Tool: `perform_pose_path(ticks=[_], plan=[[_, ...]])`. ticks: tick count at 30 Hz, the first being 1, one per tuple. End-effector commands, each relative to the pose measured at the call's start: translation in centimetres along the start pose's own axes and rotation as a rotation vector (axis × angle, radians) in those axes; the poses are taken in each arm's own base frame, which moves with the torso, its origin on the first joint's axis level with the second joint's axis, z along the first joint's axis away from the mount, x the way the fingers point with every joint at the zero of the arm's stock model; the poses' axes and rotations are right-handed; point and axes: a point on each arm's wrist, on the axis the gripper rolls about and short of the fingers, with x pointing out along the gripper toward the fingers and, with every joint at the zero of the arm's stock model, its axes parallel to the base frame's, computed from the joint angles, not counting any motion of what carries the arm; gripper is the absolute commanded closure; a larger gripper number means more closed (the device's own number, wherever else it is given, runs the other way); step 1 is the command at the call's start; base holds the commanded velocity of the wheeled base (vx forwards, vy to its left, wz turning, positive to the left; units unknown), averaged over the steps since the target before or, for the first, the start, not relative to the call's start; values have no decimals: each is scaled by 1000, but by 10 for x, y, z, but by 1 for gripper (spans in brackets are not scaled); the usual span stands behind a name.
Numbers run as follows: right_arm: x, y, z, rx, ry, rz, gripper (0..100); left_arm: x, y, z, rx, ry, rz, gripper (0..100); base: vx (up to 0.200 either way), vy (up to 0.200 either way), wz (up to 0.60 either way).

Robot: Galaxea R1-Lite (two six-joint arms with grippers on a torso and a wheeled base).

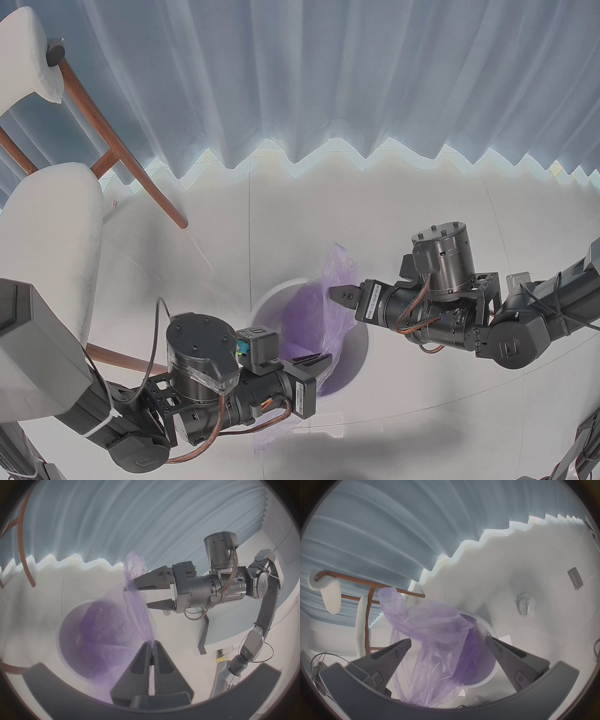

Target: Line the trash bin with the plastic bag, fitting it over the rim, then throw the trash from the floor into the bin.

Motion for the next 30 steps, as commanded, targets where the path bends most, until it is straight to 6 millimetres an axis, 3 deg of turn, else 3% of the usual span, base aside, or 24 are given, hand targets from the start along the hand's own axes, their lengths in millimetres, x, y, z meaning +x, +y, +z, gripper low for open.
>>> perform_pose_path(ticks=[1, 4, 13, 24, 25, 30], plan=[[-1, 6, -4, -11, 9, 16, 0, 1, -2, -2, 1, 5, -4, 100, 0, 0, 0], [0, 5, -5, -27, 14, 13, 0, 1, -1, -1, 0, 5, -1, 100, 0, 0, 0], [7, -24, -13, -70, 39, -105, 0, -7, 6, 12, -7, -40, 37, 100, 0, 0, 0], [19, -21, -19, -81, 36, -127, 0, -7, 7, 10, -9, -22, 61, 100, 0, 0, 0], [20, -21, -20, -80, 32, -126, 100, -7, 7, 10, -10, -22, 61, 100, 0, 0, 0], [19, -14, -17, -74, 18, -103, 100, -9, 7, 10, -17, -19, 62, 100, 0, 0, 0]])
